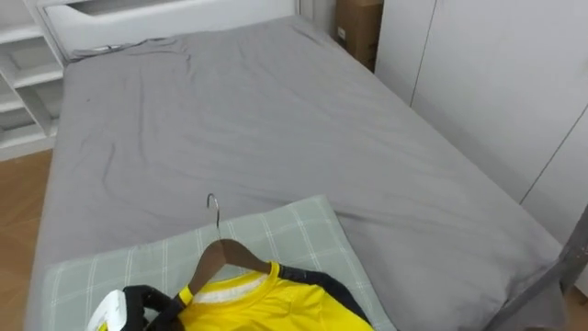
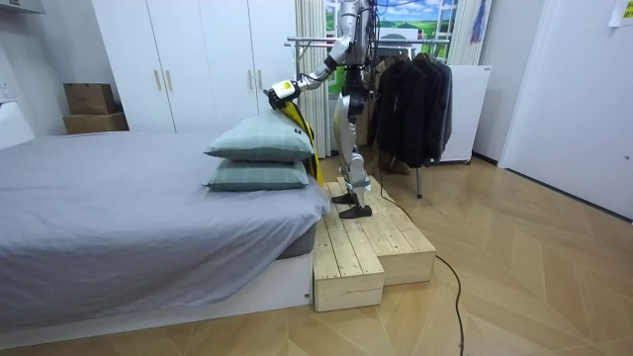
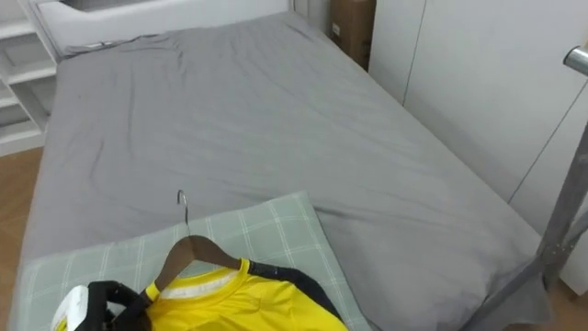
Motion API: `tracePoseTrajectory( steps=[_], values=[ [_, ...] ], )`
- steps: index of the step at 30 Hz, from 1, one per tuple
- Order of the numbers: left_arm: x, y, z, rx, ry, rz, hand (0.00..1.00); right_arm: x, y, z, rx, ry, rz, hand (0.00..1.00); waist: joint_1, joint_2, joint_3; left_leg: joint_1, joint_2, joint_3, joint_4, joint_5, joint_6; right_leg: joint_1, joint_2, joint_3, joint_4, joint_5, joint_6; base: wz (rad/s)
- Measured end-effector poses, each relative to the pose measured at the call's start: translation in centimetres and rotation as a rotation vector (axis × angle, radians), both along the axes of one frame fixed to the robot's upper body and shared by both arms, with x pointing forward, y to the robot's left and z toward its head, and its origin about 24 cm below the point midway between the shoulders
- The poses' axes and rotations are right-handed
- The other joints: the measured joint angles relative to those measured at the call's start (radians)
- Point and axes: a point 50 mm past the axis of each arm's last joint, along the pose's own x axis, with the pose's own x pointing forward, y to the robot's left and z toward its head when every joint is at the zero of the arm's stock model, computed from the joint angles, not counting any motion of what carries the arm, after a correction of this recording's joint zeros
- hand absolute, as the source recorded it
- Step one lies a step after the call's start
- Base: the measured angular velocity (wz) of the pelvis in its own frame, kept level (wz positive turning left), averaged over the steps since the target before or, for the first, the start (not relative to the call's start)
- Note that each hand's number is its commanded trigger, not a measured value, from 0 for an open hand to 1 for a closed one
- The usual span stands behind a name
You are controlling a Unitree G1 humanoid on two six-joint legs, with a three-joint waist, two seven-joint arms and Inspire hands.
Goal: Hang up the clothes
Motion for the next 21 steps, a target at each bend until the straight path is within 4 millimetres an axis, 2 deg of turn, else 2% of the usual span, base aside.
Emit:
tracePoseTrajectory(
  steps=[6,21],
  values=[
    [0.7,-0.4,0.9,0.0,-0.053,-0.023,1.0,-0.1,0.1,0.0,0.014,-0.001,0.002,0.0,0.009,-0.006,0.0046,0.012,-0.002,0.0,-0.005,0.0,0.0,0.013,0.0,0.0,-0.003,-0.004,0.004,0.0],
    [2.6,-1.6,3.8,0.109,-0.188,-0.151,1.0,-0.5,0.1,-0.1,-0.009,0.013,-0.011,0.0,0.018,-0.005,0.0045,0.015,-0.003,-0.003,-0.013,0.0,0.0,0.012,0.0,-0.002,-0.002,-0.005,0.005,0.0]
  ],
)
